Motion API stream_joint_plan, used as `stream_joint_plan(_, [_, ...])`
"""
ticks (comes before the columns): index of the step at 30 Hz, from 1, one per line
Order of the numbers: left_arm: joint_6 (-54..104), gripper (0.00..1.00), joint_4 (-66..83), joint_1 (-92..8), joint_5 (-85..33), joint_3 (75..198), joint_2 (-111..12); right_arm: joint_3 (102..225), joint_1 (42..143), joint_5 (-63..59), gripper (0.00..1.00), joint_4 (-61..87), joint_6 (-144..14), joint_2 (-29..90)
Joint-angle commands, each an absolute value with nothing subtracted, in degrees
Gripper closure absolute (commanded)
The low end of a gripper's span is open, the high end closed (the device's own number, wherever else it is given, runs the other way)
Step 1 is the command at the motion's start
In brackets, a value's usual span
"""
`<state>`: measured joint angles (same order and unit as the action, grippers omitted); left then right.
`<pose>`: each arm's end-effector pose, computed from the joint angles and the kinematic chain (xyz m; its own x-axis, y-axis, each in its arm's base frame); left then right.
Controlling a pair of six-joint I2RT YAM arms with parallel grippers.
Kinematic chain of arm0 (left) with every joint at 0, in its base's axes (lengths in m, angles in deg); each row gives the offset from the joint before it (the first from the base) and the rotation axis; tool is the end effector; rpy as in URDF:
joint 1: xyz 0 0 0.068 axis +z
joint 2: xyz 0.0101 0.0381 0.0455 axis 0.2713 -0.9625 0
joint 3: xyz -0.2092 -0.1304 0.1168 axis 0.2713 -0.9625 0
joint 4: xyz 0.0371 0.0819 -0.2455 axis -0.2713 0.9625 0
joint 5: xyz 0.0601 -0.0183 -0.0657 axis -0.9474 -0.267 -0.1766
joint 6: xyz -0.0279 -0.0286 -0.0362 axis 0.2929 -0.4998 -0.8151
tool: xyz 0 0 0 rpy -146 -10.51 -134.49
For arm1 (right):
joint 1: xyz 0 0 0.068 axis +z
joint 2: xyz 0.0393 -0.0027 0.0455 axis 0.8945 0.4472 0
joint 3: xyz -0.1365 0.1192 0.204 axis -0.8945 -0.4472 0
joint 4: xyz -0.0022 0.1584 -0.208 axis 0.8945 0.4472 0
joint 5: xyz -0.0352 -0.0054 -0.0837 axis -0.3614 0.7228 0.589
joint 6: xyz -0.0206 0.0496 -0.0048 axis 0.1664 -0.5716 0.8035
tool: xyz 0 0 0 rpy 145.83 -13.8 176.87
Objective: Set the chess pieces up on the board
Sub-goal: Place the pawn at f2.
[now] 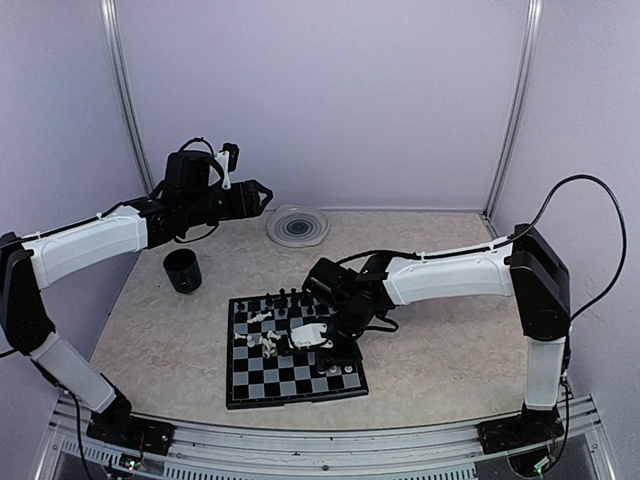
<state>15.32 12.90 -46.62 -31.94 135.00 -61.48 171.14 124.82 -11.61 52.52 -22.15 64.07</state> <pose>0.3126 -0.1884 0.3271 -0.4567 -0.1402 -0.8785 0.4077 0.8447 -0.3468 0.1844 0.3608 0.1757 0.1493 -0.8923 -0.4260 -0.9811 -0.1873 0.0484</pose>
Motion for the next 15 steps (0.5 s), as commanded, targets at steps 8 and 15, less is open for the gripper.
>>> stream_joint_plan(8, [15.11,0.28,13.38,-46.50,-31.54,136.90,-61.54,174.15,125.65,-10.89,0.90,51.44,-23.27,66.92])
stream_joint_plan(15, [15.09,0.28,13.37,-46.50,-31.39,136.91,-61.62,173.49,125.86,-10.72,0.86,51.96,-22.92,66.92])
